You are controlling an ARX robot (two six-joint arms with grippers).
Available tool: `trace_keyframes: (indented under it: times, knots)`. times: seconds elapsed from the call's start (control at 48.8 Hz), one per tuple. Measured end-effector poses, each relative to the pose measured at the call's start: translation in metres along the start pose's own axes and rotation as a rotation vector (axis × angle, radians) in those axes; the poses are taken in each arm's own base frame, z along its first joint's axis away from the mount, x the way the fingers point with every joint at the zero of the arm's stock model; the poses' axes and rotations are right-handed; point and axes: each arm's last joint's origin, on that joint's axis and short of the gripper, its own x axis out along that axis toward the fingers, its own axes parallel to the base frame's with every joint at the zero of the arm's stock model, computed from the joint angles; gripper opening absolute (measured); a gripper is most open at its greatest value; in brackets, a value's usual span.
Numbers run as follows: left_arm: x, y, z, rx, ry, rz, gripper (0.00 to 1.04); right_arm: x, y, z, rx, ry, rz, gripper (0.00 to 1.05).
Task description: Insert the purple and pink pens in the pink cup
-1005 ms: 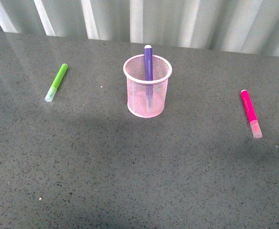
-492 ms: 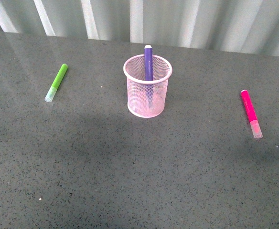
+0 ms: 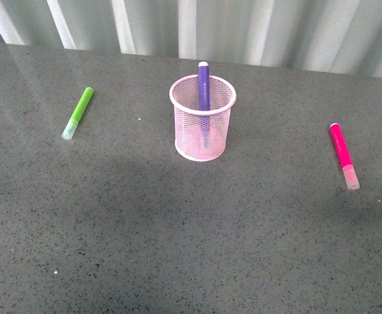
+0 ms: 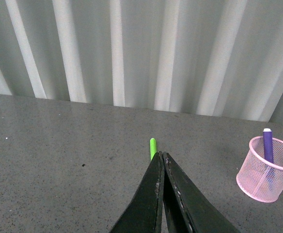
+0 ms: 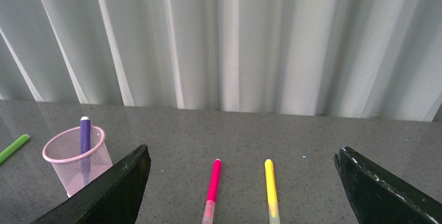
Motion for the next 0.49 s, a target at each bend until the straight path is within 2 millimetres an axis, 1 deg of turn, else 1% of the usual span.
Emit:
trace_keyframes:
  times: [0.492]
  knots:
    - [-0.013,0.0,0.001,0.0,-0.004,0.0,0.04,0.0,0.0,0.0,0.0,0.0,0.0,0.98]
